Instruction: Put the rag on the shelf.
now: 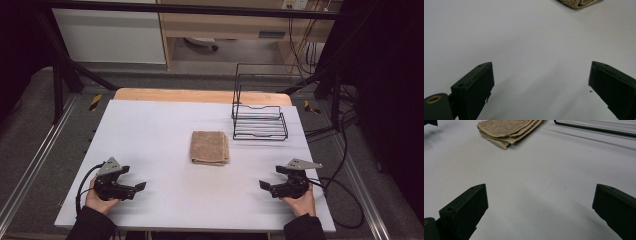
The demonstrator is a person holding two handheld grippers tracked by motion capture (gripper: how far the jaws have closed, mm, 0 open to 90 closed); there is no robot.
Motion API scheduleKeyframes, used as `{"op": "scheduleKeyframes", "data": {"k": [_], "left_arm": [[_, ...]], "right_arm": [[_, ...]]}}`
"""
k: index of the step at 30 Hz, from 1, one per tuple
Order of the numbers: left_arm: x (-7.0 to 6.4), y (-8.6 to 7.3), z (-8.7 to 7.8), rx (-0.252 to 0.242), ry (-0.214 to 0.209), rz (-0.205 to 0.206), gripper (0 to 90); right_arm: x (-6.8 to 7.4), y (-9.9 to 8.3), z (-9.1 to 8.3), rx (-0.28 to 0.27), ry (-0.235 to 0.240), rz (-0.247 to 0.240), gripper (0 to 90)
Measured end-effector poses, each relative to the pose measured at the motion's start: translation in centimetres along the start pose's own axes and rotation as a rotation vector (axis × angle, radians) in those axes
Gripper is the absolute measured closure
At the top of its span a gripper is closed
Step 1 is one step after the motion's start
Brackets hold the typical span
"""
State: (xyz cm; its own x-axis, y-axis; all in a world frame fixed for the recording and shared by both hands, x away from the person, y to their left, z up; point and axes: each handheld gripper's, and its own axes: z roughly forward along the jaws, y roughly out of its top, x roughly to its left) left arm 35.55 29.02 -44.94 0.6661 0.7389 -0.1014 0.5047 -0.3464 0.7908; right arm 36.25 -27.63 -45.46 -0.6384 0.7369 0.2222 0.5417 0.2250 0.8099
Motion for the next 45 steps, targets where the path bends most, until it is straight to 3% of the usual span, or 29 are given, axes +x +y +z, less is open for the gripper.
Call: {"op": "scheduleKeyframes", "data": {"k": [19, 32, 45], "left_arm": [[-0.2, -0.1, 0.1, 0.014, 0.009, 0.015, 6.9], [-0.3, 0.0, 0.1, 0.011, 0.013, 0.011, 7.0], [-0.3, 0.0, 0.2, 0.016, 0.019, 0.012, 7.6]], "right_arm": [[1.0, 0.6, 0.8, 0.006, -0.017, 0.033, 5.1], [2.9, 1.8, 3.1, 0.013, -0.006, 0.017, 9.7], [4.1, 4.3, 6.1, 0.013, -0.027, 0.038, 22.3]]}}
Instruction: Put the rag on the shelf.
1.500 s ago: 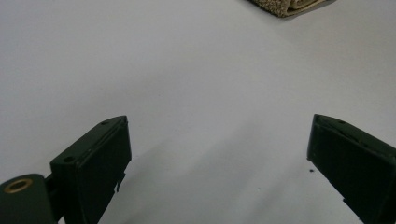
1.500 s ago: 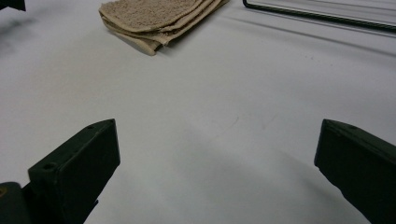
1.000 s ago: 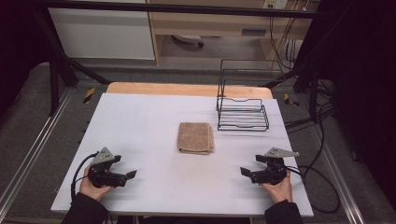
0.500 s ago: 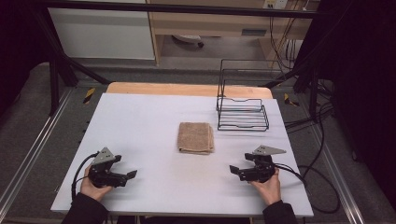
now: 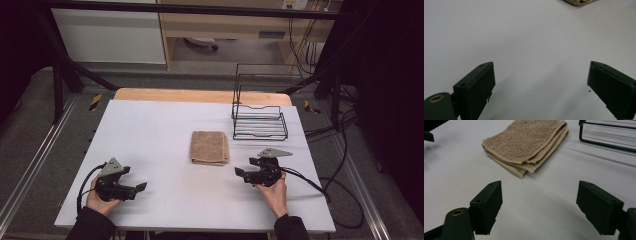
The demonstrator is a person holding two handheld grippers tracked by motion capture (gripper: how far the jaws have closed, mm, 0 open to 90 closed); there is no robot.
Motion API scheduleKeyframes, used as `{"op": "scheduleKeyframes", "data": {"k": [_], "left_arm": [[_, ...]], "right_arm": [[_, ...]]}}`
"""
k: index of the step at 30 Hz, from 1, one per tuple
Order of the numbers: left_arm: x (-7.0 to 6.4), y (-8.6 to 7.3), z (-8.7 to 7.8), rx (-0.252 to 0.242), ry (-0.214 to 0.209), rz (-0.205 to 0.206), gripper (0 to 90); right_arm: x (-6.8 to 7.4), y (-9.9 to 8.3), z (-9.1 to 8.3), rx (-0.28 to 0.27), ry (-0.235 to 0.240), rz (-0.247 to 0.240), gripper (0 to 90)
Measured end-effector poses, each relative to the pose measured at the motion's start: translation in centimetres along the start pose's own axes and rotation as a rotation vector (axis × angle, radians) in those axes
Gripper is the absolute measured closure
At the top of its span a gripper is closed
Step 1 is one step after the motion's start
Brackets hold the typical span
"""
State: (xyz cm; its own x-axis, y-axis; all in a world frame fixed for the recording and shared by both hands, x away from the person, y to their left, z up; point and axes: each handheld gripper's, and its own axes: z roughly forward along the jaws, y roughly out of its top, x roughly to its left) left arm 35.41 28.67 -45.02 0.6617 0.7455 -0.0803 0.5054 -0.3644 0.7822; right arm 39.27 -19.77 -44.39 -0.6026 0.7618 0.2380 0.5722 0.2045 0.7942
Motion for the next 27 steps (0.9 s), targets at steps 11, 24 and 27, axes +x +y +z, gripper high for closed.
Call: {"op": "scheduleKeyframes", "data": {"k": [11, 24, 27], "left_arm": [[-0.1, 0.0, 0.1, 0.008, 0.005, 0.007, 8.1], [-0.1, 0.0, 0.1, 0.008, 0.003, 0.007, 8.5], [-0.1, 0.0, 0.1, 0.008, 0.003, 0.008, 8.6]], "right_arm": [[1.1, 2.4, 4.4, 0.034, -0.032, -0.002, 38.6], [0.8, 3.5, 6.6, 0.073, -0.039, 0.085, 54.7], [0.9, 3.4, 6.9, 0.086, -0.031, 0.098, 60.2]]}}
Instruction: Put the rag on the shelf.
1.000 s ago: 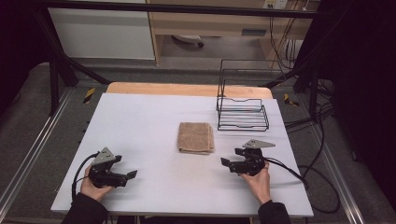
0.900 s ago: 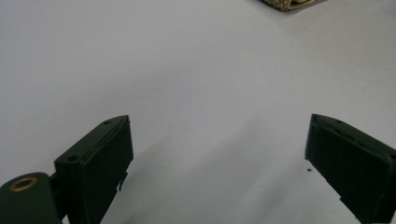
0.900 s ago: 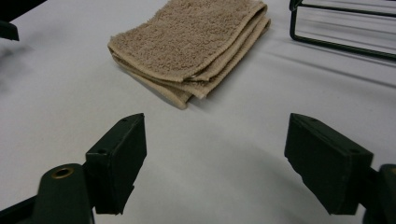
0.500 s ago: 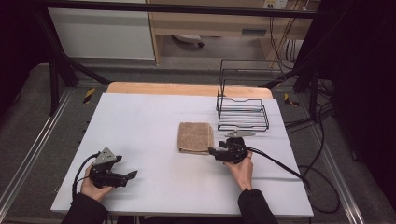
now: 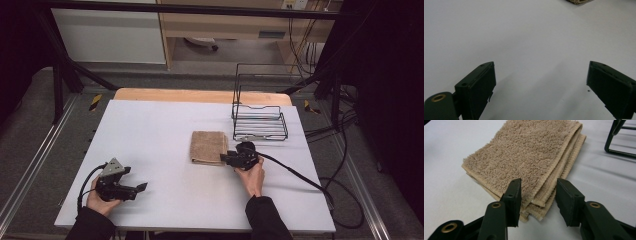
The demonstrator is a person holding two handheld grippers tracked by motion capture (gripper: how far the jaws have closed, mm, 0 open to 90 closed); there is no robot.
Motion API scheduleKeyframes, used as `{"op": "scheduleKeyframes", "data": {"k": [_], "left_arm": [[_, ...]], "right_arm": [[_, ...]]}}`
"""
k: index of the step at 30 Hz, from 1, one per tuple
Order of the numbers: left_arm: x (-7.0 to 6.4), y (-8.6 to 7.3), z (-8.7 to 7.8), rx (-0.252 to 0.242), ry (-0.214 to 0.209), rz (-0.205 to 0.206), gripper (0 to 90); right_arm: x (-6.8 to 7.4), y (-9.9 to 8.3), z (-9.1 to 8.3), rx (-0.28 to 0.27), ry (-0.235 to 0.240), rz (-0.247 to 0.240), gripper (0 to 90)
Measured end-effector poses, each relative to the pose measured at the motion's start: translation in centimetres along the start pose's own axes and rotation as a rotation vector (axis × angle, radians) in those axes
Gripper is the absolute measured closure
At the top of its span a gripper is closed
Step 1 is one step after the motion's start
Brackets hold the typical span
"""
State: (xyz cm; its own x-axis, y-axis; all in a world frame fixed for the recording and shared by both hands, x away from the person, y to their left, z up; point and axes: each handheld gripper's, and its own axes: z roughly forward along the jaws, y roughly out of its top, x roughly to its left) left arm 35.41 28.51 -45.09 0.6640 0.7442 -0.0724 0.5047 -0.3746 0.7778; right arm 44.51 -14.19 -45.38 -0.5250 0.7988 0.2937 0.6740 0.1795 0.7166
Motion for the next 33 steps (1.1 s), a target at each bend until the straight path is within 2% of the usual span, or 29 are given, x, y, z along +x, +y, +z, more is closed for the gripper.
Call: {"op": "scheduleKeyframes", "data": {"k": [4, 7, 10, 11, 12, 15, 16, 18, 20, 22, 23, 25, 26, 27, 33], "left_arm": [[0.0, 0.0, 0.0, 0.001, 0.000, 0.000, 8.6], [0.0, 0.0, 0.1, 0.003, -0.001, 0.001, 8.7], [0.0, 0.0, 0.1, 0.004, -0.002, 0.002, 8.7], [0.0, 0.0, 0.1, 0.004, -0.002, 0.003, 8.7], [0.0, 0.0, 0.1, 0.004, -0.002, 0.003, 8.7], [0.0, 0.0, 0.1, 0.004, -0.002, 0.003, 8.8], [0.0, 0.0, 0.1, 0.004, -0.003, 0.003, 8.8], [0.0, 0.0, 0.1, 0.006, -0.003, 0.004, 8.8], [-0.1, 0.0, 0.1, 0.006, -0.003, 0.005, 8.8], [-0.1, 0.0, 0.1, 0.004, -0.003, 0.005, 8.8], [-0.1, 0.0, 0.1, 0.004, -0.003, 0.005, 8.8], [-0.1, 0.0, 0.1, 0.005, -0.003, 0.003, 8.8], [-0.1, 0.0, 0.1, 0.004, -0.004, 0.004, 8.8], [-0.1, 0.0, 0.1, 0.004, -0.004, 0.005, 8.8], [-0.1, 0.0, 0.1, 0.006, -0.002, 0.006, 8.8]], "right_arm": [[0.1, -0.1, 0.0, -0.006, 0.011, 0.000, 68.6], [0.2, -0.1, -0.1, -0.009, 0.020, 0.002, 71.8], [0.4, -0.2, -0.1, -0.021, 0.037, 0.005, 80.9], [0.4, -0.2, -0.1, -0.021, 0.037, 0.005, 80.9], [0.5, -0.2, -0.1, -0.029, 0.046, 0.006, 84.6], [0.6, -0.1, -0.3, -0.040, 0.066, 0.017, 85.8], [0.7, 0.0, -0.3, -0.047, 0.095, 0.032, 86.1], [0.8, 0.0, -0.3, -0.050, 0.103, 0.037, 86.1], [1.1, 0.1, -0.2, -0.049, 0.099, 0.020, 85.4], [1.7, 0.1, 0.2, -0.036, 0.066, -0.021, 76.4], [1.7, 0.1, 0.2, -0.036, 0.066, -0.021, 76.4], [1.7, -0.1, 0.3, -0.028, 0.021, -0.028, 70.5], [1.7, -0.1, 0.3, -0.028, 0.021, -0.028, 70.5], [1.6, -0.2, 0.4, -0.011, -0.011, -0.039, 68.3], [1.8, -0.5, 0.6, 0.000, -0.013, -0.022, 65.2]]}}
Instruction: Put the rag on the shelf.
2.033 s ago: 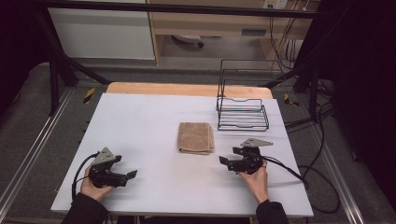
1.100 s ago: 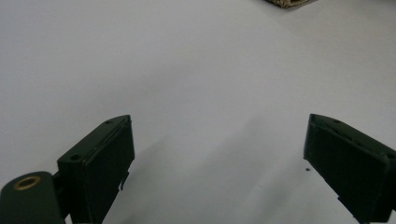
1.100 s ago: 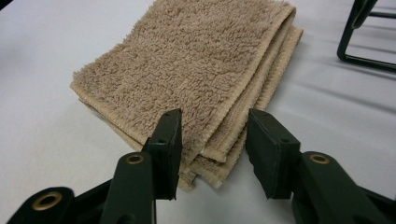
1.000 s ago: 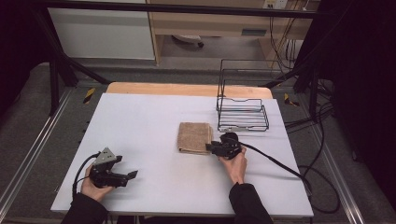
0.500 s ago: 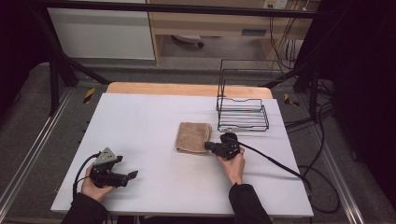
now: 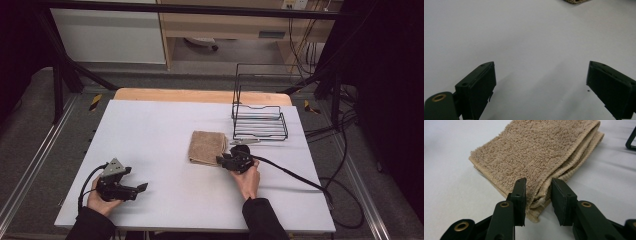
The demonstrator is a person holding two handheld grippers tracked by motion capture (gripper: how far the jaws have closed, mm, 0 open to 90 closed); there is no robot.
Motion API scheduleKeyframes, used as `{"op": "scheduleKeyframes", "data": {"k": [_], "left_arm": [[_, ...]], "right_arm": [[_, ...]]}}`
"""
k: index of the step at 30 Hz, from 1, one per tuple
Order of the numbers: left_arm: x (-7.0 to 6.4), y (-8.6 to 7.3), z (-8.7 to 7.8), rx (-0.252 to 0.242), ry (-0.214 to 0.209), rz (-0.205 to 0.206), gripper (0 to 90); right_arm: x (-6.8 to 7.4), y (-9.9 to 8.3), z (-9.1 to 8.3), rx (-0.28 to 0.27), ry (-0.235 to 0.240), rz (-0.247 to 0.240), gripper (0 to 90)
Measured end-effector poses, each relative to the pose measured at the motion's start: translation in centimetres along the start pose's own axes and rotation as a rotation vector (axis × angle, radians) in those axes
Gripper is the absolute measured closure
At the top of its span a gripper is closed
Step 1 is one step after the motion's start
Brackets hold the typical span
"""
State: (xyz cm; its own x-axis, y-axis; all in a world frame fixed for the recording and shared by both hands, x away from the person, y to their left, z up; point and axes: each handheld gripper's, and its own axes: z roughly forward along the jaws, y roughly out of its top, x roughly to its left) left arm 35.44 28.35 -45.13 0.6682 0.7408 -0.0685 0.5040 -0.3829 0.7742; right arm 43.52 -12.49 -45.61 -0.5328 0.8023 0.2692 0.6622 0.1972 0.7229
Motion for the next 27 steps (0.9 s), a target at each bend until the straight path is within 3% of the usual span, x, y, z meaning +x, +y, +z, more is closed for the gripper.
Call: {"op": "scheduleKeyframes", "data": {"k": [4, 10, 17, 22, 24, 27], "left_arm": [[0.0, 0.0, 0.0, 0.002, 0.001, 0.000, 8.9], [0.0, 0.0, 0.0, -0.001, 0.000, 0.002, 8.9], [0.0, 0.0, 0.0, -0.001, 0.000, 0.002, 8.8], [-0.1, 0.0, 0.0, 0.000, 0.002, 0.004, 8.9], [-0.1, 0.0, 0.0, -0.001, 0.001, 0.004, 8.9], [-0.1, 0.0, 0.0, 0.000, 0.001, 0.004, 8.9]], "right_arm": [[0.3, -0.3, 0.0, -0.009, -0.016, 0.004, 69.5], [0.4, -0.4, -0.1, -0.010, -0.004, 0.013, 85.4], [0.4, -0.1, -0.8, -0.020, 0.016, -0.004, 86.9], [0.4, -0.2, -0.7, -0.010, 0.007, -0.014, 83.0], [0.4, -0.5, -0.6, -0.009, -0.037, -0.041, 69.0], [0.4, -0.5, -0.5, 0.004, -0.047, -0.033, 65.2]]}}
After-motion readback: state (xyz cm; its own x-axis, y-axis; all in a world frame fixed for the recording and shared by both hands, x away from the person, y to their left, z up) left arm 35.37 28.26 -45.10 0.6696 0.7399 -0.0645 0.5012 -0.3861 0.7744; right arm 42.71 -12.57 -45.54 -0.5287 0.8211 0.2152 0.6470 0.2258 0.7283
